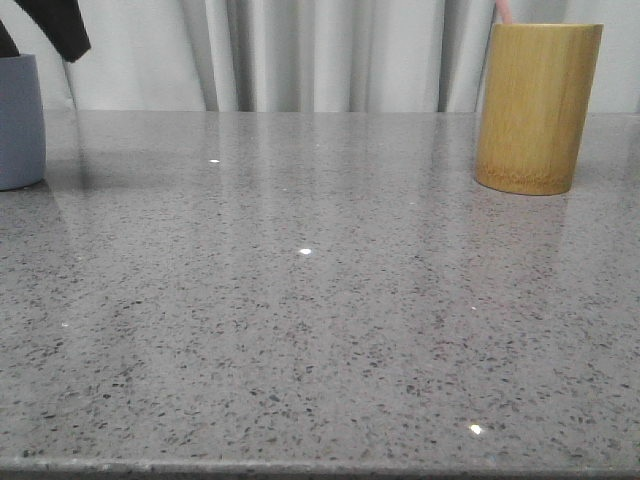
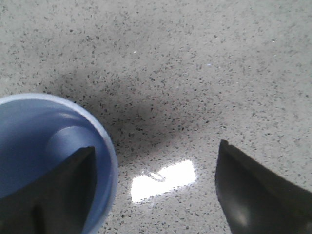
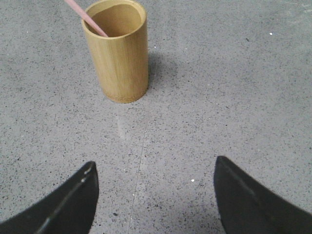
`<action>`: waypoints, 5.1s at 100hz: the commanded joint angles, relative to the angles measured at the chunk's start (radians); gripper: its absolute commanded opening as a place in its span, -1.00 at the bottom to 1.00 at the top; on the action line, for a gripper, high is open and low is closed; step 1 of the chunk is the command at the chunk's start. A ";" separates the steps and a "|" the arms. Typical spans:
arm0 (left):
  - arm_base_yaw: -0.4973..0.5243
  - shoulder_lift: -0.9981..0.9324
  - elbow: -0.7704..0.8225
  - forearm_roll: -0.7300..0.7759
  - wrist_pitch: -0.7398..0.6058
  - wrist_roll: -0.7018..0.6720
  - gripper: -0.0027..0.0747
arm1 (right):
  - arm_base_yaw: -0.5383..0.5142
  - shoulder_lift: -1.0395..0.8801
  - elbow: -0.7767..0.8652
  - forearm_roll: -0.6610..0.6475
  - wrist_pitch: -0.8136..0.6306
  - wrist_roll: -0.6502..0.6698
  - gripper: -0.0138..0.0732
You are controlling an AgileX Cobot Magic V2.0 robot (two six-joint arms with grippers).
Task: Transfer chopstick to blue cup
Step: 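Lower the open left gripper around the blue cup and close it, then carry the blue cup with the left gripper toward the table's middle, then set the blue cup down, open the left gripper and lift away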
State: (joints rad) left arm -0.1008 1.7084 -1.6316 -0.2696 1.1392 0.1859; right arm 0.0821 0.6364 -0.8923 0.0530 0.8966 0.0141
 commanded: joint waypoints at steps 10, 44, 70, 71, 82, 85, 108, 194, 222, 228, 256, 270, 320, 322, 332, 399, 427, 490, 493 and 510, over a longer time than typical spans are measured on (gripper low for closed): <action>-0.006 -0.017 -0.036 0.009 -0.034 0.004 0.04 | -0.001 0.009 -0.035 0.003 -0.076 -0.002 0.49; -0.006 -0.015 -0.036 0.018 -0.029 0.008 -0.98 | -0.001 0.009 -0.035 0.003 -0.076 -0.002 0.49; -0.027 -0.017 -0.098 0.018 0.045 0.010 -0.98 | -0.001 0.009 -0.035 0.003 -0.076 -0.002 0.49; -0.029 -0.017 -0.105 0.018 0.049 0.010 -0.98 | -0.001 0.009 -0.035 0.003 -0.076 -0.002 0.49; -0.062 -0.017 -0.170 0.018 0.072 0.010 -0.98 | -0.001 0.009 -0.035 0.003 -0.078 -0.002 0.49; -0.073 -0.017 -0.185 0.018 0.074 0.010 -0.98 | -0.001 0.009 -0.035 0.003 -0.078 -0.002 0.49; -0.187 -0.015 -0.262 0.018 0.078 0.010 -0.98 | -0.001 0.009 -0.035 0.003 -0.078 -0.002 0.49; -0.463 0.222 -0.457 0.018 0.127 0.010 -0.98 | -0.001 0.009 -0.035 0.003 -0.080 -0.002 0.49; -0.463 0.233 -0.457 0.018 0.127 0.010 -0.98 | -0.001 0.009 -0.035 0.003 -0.080 -0.002 0.49; -0.463 0.233 -0.457 0.018 0.127 0.010 -0.98 | -0.001 0.009 -0.035 0.003 -0.080 -0.002 0.49; -0.463 0.251 -0.457 0.018 0.127 0.010 -0.98 | -0.001 0.009 -0.035 0.003 -0.080 -0.002 0.49; -0.463 0.251 -0.457 0.018 0.127 0.010 -0.98 | -0.001 0.009 -0.035 0.003 -0.080 -0.002 0.49; -0.463 0.251 -0.457 0.006 0.127 0.010 -0.35 | -0.001 0.009 -0.035 0.003 -0.081 -0.002 0.49; -0.463 0.251 -0.457 0.006 0.127 0.010 -0.28 | -0.001 0.009 -0.035 0.003 -0.081 -0.002 0.49; -0.463 0.251 -0.457 0.006 0.127 0.010 0.02 | -0.001 0.009 -0.035 0.003 -0.081 -0.002 0.49; -0.463 0.171 -0.460 0.006 0.127 0.002 0.22 | -0.001 0.009 -0.035 0.003 -0.081 -0.002 0.49; -0.451 0.066 -0.462 0.147 0.127 -0.055 0.22 | -0.001 0.009 -0.035 0.003 -0.081 -0.002 0.49; -0.116 -0.277 -0.117 0.179 0.077 -0.111 0.22 | -0.001 0.009 -0.035 0.003 -0.081 -0.002 0.49; -0.102 -0.299 -0.082 0.179 0.056 -0.111 0.22 | -0.001 0.009 -0.035 0.003 -0.081 -0.002 0.49; -0.025 -0.445 0.131 0.179 -0.022 -0.111 0.22 | -0.001 0.009 -0.035 0.003 -0.081 -0.002 0.49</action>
State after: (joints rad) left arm -0.1554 1.3601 -1.5626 -0.0857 1.2043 0.0854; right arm 0.0821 0.6364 -0.8923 0.0553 0.8888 0.0141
